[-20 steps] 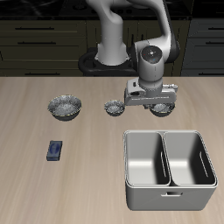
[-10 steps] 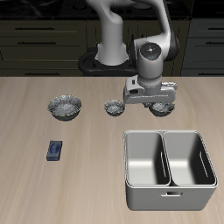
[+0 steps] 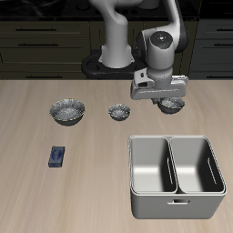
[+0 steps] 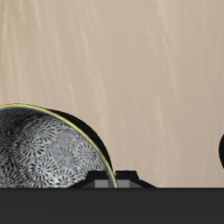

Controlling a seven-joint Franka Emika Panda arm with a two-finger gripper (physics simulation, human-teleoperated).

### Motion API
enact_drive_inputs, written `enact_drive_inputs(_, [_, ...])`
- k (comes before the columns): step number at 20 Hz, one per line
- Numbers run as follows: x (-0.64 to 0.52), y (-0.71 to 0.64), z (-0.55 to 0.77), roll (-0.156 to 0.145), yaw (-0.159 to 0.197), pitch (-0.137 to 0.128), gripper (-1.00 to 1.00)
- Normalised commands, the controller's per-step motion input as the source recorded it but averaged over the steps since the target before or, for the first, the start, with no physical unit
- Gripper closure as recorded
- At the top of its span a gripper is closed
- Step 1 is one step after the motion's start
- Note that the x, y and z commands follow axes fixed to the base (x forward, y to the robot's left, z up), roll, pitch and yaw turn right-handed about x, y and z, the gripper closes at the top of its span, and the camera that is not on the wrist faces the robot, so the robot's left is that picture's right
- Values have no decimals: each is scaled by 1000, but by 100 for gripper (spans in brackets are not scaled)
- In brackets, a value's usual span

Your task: Place the middle-sized bowl in the left side of the drainer

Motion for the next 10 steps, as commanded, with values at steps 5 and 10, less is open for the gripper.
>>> enact_drive_inputs(5, [-52,48,330,8,0,-29,100])
enact_drive_inputs(10, [-62,-3,396,2,-8,-35,100])
